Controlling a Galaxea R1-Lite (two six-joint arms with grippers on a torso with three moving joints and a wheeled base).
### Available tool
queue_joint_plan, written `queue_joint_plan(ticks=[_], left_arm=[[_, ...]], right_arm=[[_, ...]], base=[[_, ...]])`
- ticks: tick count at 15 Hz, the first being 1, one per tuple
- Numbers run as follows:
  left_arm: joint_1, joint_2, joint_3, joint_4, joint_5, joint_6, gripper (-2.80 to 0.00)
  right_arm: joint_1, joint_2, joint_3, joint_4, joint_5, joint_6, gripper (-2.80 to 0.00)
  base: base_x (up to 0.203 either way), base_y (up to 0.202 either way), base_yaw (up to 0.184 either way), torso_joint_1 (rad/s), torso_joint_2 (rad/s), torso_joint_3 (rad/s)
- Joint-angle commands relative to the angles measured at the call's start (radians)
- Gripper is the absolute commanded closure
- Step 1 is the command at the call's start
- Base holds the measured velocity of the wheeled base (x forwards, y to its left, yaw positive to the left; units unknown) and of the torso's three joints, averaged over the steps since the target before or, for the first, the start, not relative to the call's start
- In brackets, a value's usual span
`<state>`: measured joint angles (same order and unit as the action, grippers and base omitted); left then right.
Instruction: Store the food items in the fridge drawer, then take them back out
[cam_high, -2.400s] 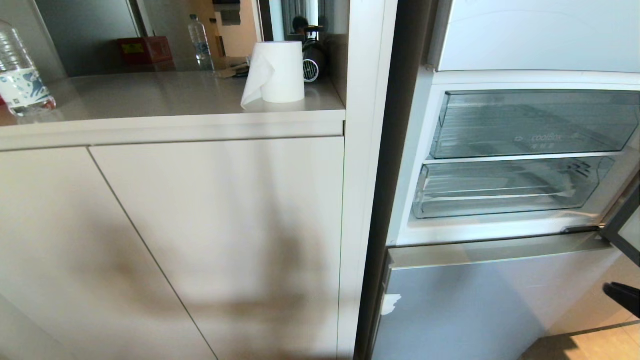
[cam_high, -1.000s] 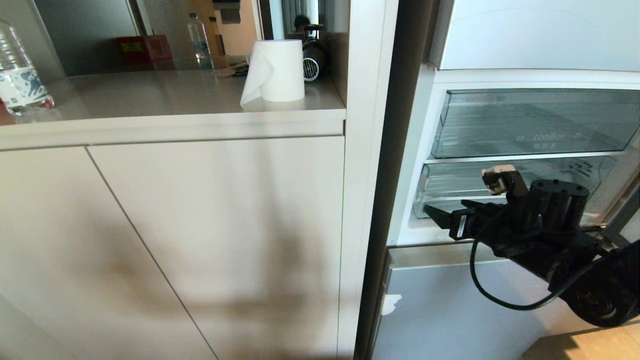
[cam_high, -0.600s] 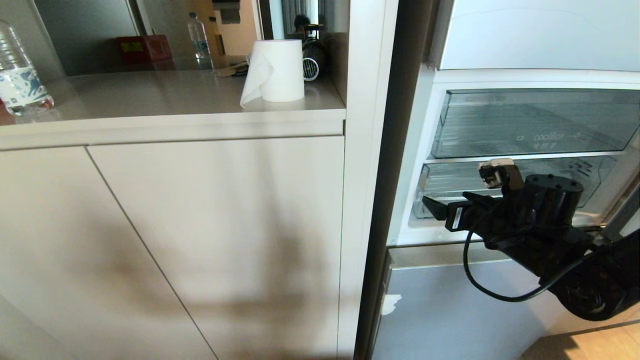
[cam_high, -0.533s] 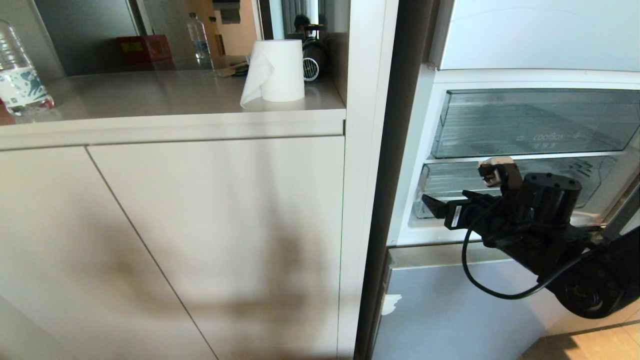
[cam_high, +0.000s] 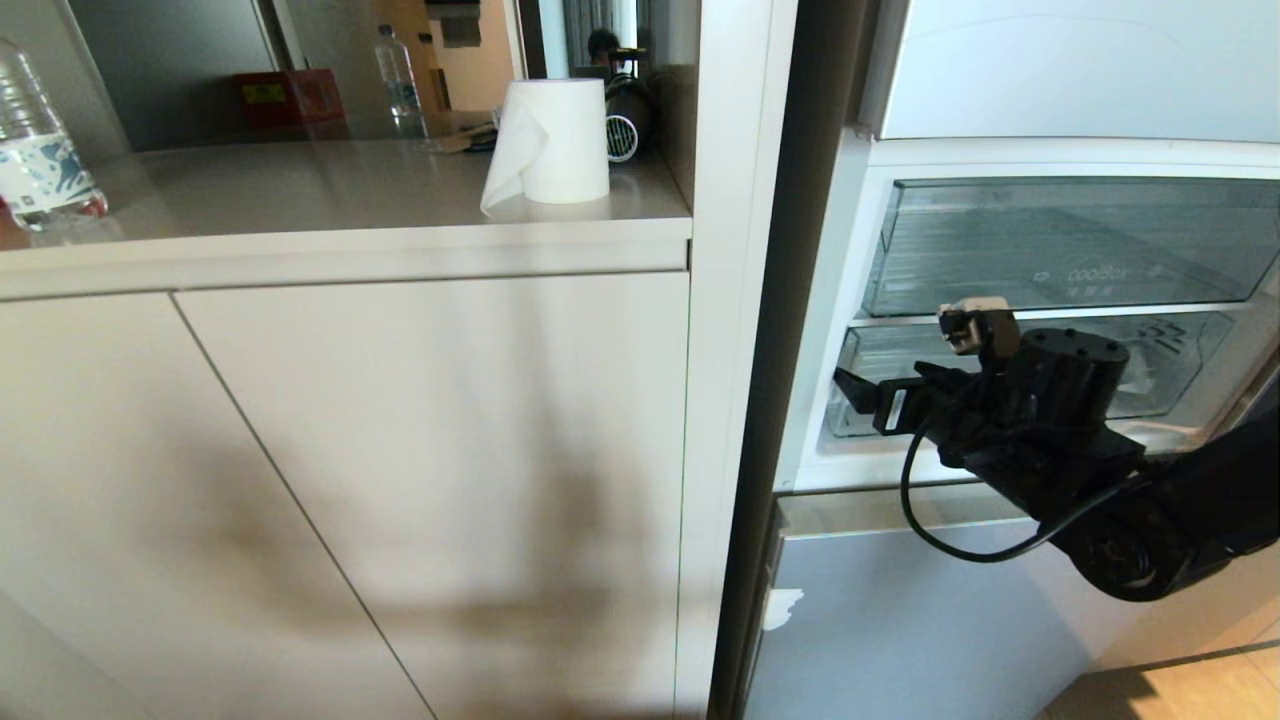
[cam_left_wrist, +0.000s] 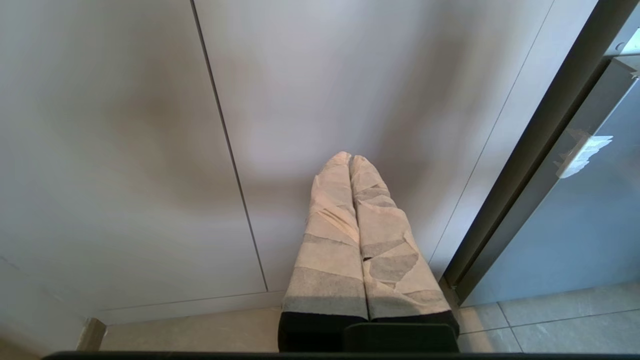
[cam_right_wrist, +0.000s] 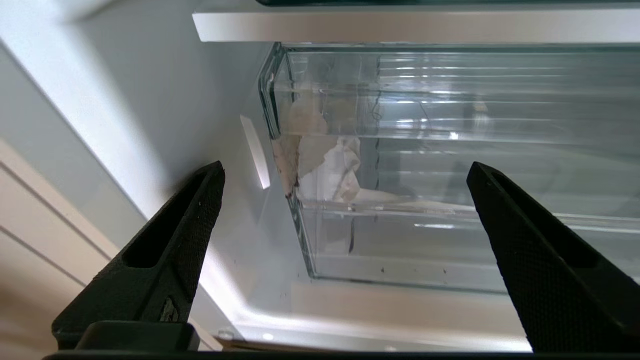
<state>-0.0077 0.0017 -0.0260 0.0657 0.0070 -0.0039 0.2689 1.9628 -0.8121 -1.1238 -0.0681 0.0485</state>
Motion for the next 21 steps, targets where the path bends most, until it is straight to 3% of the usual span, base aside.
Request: queue_joint_plan(ticks=[1, 14, 15, 21], left_arm=[[0.000, 0.001, 0.000, 0.000, 0.000, -0.001, 0.00], [0.000, 0.001, 0.000, 0.000, 0.001, -0.001, 0.00], [0.000, 0.001, 0.000, 0.000, -0.001, -0.001, 0.00], [0.000, 0.000, 0.000, 0.000, 0.001, -0.001, 0.00]], right_arm=[[0.001, 0.030, -0.023, -0.007, -0.001, 0.001, -2.80], [0.013, 0.065, -0.082, -0.005, -0.001, 0.008, -2.80], [0.025, 0.069, -0.085, -0.006, -0.001, 0.008, 0.00], [0.075, 0.082, -0.113, -0.005, -0.002, 0.008, 0.00]], base=[[0.000, 0.000, 0.000, 0.000, 0.00, 0.000], [0.000, 0.000, 0.000, 0.000, 0.00, 0.000], [0.000, 0.000, 0.000, 0.000, 0.00, 0.000], [0.000, 0.000, 0.000, 0.000, 0.00, 0.000]])
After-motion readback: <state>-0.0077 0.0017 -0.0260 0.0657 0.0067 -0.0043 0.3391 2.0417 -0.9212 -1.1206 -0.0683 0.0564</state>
